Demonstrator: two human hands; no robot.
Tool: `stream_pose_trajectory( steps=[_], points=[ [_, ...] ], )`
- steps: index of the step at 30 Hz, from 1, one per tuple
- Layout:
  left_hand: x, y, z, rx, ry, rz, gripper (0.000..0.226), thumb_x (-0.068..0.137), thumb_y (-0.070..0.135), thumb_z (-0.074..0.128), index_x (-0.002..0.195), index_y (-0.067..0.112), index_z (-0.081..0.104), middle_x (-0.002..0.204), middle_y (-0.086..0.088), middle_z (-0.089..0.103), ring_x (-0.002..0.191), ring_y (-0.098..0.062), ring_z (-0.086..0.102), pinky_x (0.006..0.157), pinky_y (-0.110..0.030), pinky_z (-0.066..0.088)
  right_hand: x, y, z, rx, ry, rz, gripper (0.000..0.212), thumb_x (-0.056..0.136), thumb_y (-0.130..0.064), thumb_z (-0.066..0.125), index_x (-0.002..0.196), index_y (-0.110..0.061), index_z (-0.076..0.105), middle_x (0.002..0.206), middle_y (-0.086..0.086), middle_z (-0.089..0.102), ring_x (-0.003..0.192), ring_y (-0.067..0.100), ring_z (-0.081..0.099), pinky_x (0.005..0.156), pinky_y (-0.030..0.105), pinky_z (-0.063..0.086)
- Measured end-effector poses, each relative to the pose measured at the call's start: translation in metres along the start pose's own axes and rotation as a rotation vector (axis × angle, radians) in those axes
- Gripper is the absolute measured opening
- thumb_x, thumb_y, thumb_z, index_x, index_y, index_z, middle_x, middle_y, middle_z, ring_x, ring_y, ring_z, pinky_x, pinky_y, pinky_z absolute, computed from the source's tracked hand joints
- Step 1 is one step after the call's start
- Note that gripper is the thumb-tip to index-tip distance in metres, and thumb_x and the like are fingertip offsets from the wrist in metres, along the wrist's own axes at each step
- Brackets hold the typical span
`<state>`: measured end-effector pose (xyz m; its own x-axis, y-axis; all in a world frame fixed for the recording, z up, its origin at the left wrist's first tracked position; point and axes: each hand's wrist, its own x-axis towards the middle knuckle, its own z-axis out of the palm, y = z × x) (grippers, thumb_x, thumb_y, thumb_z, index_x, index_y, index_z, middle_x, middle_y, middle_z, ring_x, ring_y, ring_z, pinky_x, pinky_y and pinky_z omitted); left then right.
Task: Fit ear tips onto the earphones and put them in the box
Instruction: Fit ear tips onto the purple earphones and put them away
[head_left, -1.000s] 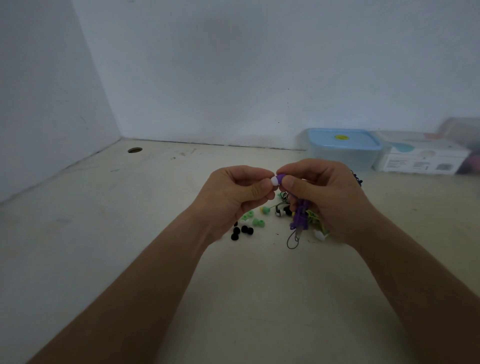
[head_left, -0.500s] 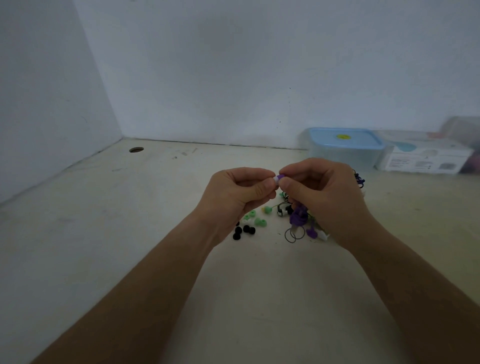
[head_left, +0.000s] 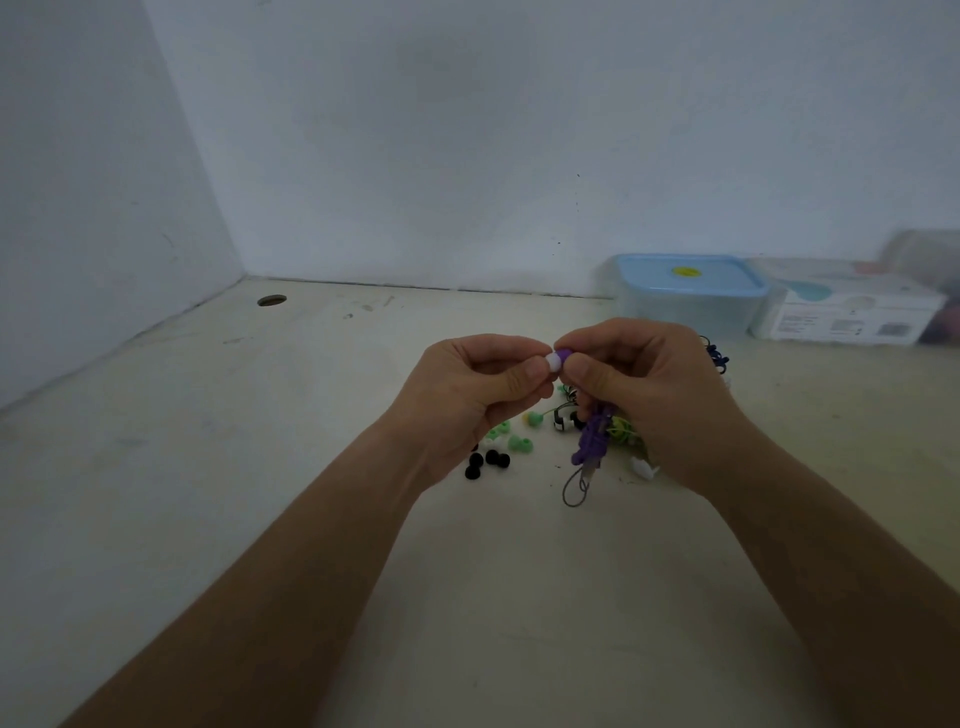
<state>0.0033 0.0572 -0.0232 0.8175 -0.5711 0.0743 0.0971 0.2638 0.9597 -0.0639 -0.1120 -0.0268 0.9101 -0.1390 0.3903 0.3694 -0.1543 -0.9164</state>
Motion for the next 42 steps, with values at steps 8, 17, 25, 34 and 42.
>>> stream_pose_trajectory(
  steps=[8, 17, 25, 34, 42],
  points=[
    [0.0002, -0.0024, 0.0013, 0.097, 0.009, 0.074, 0.024, 0.067, 0.016, 0.076, 0.09, 0.008, 0.075, 0.091, -0.016, 0.075, 0.081, -0.021, 0.072, 0.077, -0.024, 0.057, 0.0012, 0.0029, -0.0011, 0.071, -0.005, 0.07, 0.021, 0.076, -0.018, 0.067, 0.094, -0.009, 0.072, 0.07, 0.005, 0.071, 0.054, 0.015, 0.06, 0.055, 0.023, 0.054],
    [0.0005, -0.0043, 0.0043, 0.117, 0.091, 0.15, 0.023, 0.078, 0.007, 0.074, 0.1, 0.001, 0.073, 0.091, -0.018, 0.075, 0.083, -0.024, 0.073, 0.079, -0.026, 0.058, 0.0027, 0.0058, 0.0035, 0.065, 0.133, 0.063, 0.035, 0.07, -0.027, 0.076, 0.098, -0.006, 0.073, 0.084, 0.017, 0.073, 0.061, 0.017, 0.064, 0.06, 0.028, 0.055],
    [0.0006, -0.0055, 0.004, 0.219, 0.126, 0.187, 0.021, 0.08, 0.007, 0.076, 0.101, 0.002, 0.073, 0.088, -0.014, 0.076, 0.082, -0.025, 0.075, 0.079, -0.026, 0.058, 0.0025, 0.0059, 0.0037, 0.01, 0.141, 0.073, 0.017, 0.085, -0.008, 0.072, 0.101, -0.003, 0.073, 0.075, 0.008, 0.074, 0.061, 0.015, 0.066, 0.062, 0.025, 0.056],
    [0.0028, -0.0068, 0.0012, 0.227, 0.099, 0.194, 0.02, 0.082, 0.004, 0.074, 0.101, 0.0, 0.074, 0.087, -0.016, 0.076, 0.079, -0.022, 0.074, 0.076, -0.024, 0.058, 0.0018, 0.0063, 0.0025, 0.07, 0.092, 0.11, 0.023, 0.081, -0.014, 0.073, 0.101, -0.003, 0.073, 0.075, 0.009, 0.073, 0.058, 0.016, 0.062, 0.057, 0.023, 0.052],
    [0.0041, -0.0083, -0.0032, 0.184, 0.024, 0.131, 0.035, 0.069, 0.02, 0.077, 0.099, 0.002, 0.071, 0.095, -0.021, 0.073, 0.085, -0.025, 0.071, 0.082, -0.03, 0.057, 0.0019, 0.0058, 0.0012, 0.17, 0.028, 0.238, 0.012, 0.086, -0.009, 0.067, 0.096, -0.01, 0.075, 0.075, 0.006, 0.072, 0.059, 0.013, 0.061, 0.055, 0.023, 0.053]
  ],
)
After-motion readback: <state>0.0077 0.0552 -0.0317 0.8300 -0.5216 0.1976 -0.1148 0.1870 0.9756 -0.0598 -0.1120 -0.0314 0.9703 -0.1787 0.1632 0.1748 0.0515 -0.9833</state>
